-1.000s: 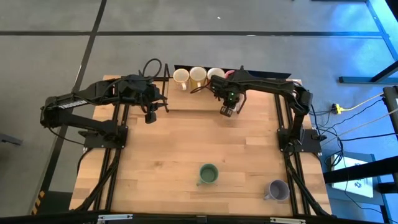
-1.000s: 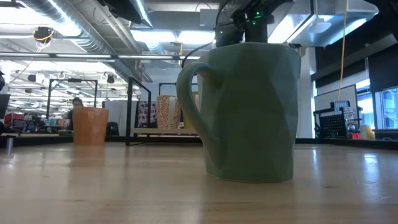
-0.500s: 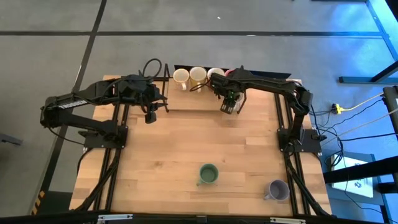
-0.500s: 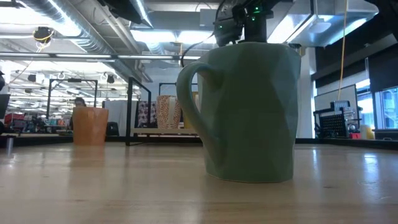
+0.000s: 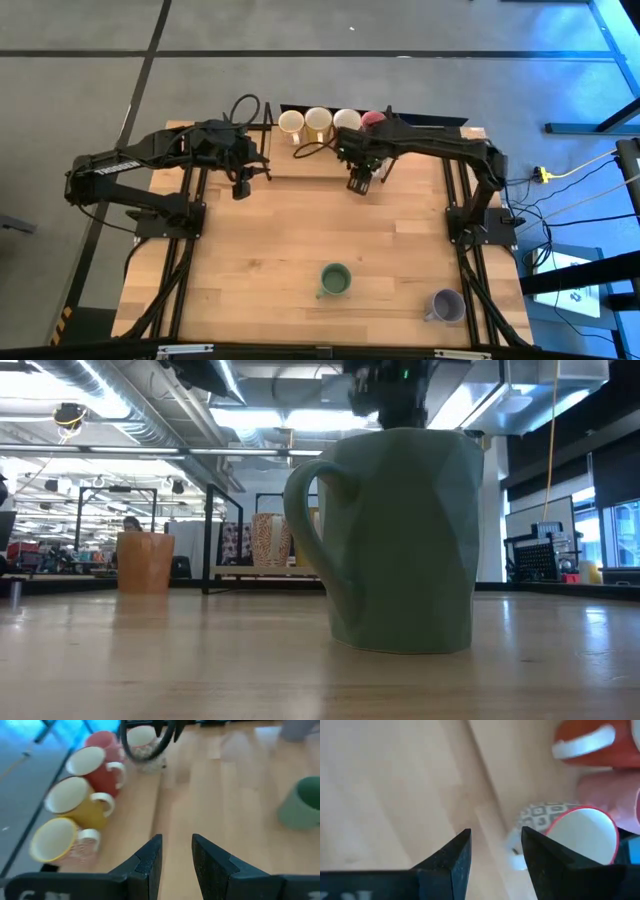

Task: Place coffee mugs
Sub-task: Put the green mug on the shelf

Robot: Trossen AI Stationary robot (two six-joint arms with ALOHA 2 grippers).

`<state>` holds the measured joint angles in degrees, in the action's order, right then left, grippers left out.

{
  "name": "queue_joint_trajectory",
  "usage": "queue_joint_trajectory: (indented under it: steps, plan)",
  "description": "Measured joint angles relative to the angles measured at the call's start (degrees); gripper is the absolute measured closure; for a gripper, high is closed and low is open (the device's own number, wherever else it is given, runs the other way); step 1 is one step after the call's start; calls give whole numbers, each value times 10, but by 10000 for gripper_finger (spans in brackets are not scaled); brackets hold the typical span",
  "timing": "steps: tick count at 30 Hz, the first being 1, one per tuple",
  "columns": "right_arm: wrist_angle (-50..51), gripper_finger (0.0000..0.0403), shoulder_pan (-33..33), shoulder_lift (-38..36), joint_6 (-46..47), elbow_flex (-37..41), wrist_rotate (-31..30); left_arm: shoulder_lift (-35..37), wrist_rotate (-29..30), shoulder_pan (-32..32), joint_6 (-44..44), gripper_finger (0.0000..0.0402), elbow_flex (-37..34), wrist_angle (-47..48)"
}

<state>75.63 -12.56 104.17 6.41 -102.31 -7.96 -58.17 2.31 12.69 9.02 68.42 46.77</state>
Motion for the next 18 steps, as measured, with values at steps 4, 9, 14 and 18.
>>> queue_joint_trajectory:
  steps: [4, 9, 14, 18]
  plan:
    - [-22, 242, 66, -35, 39, 0, -4, -3, -35, 0, -24, 301, 1, -4]
    - [-29, 242, 160, -63, 87, 0, -21, -22, -44, -2, -60, 301, 1, -12]
    - [-25, 242, 251, -82, 149, 9, -30, -52, -74, -21, -100, 301, 1, -15]
    - [-30, 242, 319, -110, 230, 63, -44, -90, -108, -57, -133, 301, 1, -33]
